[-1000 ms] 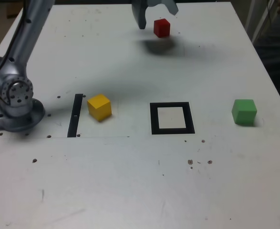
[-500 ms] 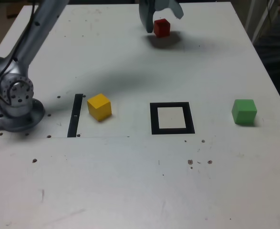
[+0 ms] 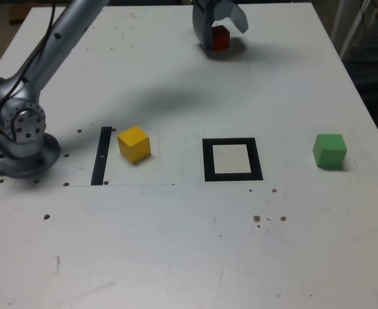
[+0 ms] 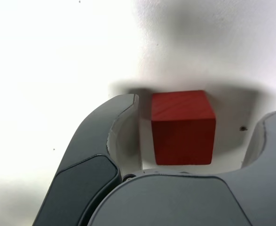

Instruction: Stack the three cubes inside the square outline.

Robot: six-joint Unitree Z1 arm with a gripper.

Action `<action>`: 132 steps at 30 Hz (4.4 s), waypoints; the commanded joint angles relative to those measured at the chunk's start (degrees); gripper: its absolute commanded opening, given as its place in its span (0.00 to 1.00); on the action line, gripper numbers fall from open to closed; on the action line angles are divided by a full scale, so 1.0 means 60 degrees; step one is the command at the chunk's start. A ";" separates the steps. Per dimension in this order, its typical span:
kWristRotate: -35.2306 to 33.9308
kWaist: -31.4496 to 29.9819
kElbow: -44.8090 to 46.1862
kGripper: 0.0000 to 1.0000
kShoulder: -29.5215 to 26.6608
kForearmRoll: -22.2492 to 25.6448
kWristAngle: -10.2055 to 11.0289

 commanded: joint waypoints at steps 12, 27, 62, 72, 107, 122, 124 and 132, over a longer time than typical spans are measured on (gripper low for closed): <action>-0.0024 0.0039 -0.0346 0.28 0.0183 0.0050 0.0022; 0.0034 -0.0001 -0.0072 0.28 0.0032 0.0047 0.0014; -0.1087 -0.2738 0.8263 0.28 -0.5608 -0.2937 -0.0467; -0.2298 -0.4733 0.9413 0.28 -0.6372 -0.3306 -0.0502; -0.4722 -0.8059 1.1332 0.28 -0.6407 -0.5492 -0.0918; -0.4725 -0.8030 1.1600 0.28 -0.5899 -0.6061 -0.0936; -0.4725 -0.8002 1.1618 0.28 -0.5859 -0.6100 -0.0930; -0.4680 -0.7903 1.1901 0.87 -0.5774 -0.6506 -0.0931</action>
